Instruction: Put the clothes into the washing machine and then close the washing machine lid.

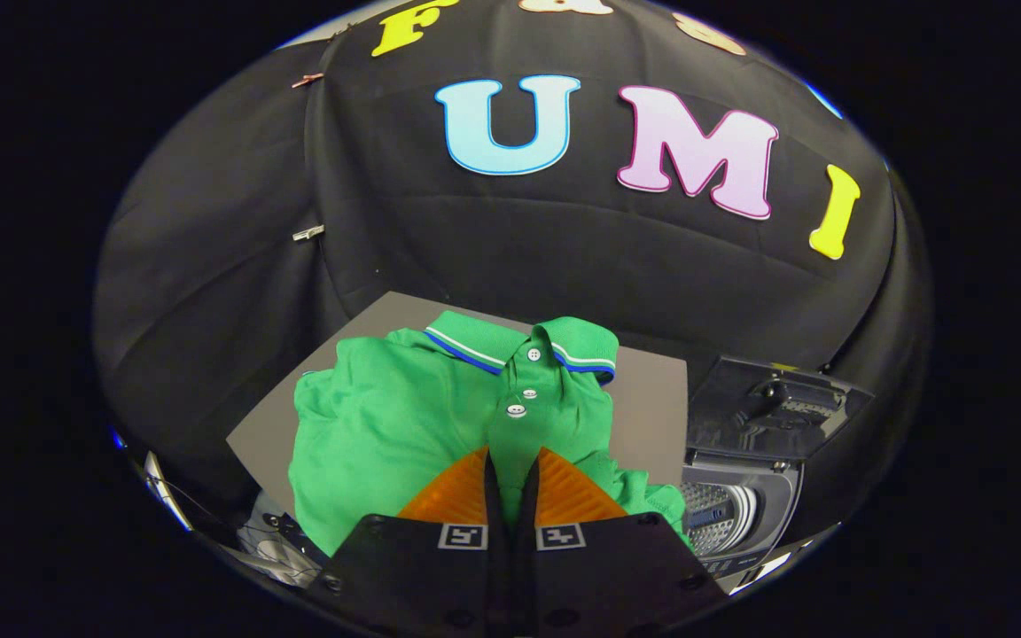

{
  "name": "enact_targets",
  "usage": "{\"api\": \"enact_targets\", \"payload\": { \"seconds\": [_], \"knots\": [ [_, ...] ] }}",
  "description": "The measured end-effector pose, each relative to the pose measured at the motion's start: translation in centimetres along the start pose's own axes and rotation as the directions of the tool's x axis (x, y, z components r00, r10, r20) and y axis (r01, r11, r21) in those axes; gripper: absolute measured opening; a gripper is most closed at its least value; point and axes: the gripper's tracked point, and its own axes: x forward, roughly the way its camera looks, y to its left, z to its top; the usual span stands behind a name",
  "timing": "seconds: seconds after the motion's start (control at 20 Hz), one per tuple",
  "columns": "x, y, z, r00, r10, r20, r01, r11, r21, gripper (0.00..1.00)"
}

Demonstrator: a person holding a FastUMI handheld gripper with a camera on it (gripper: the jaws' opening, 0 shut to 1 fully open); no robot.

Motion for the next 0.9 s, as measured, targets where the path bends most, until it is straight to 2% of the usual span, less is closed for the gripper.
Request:
{"api": "enact_targets", "payload": {
  "seconds": [0.3, 0.4, 0.65, 0.8, 0.9],
  "knots": [
    [-1.7, -6.9, 1.0, 0.997, 0.049, 0.053, -0.045, 0.996, -0.079, 0.05],
    [-2.1, -10.4, 0.7, 0.997, 0.045, 0.061, -0.038, 0.993, -0.109, 0.05],
    [-2.9, -19.6, -0.7, 0.998, 0.054, 0.037, -0.052, 0.997, -0.049, 0.05],
    [-2.8, -25.9, -1.7, 0.999, 0.0, 0.043, 0.001, 0.999, -0.033, 0.05],
    [-2.3, -29.0, -3.3, 1.0, -0.003, 0.015, 0.003, 1.0, -0.014, 0.05]
  ]
}}
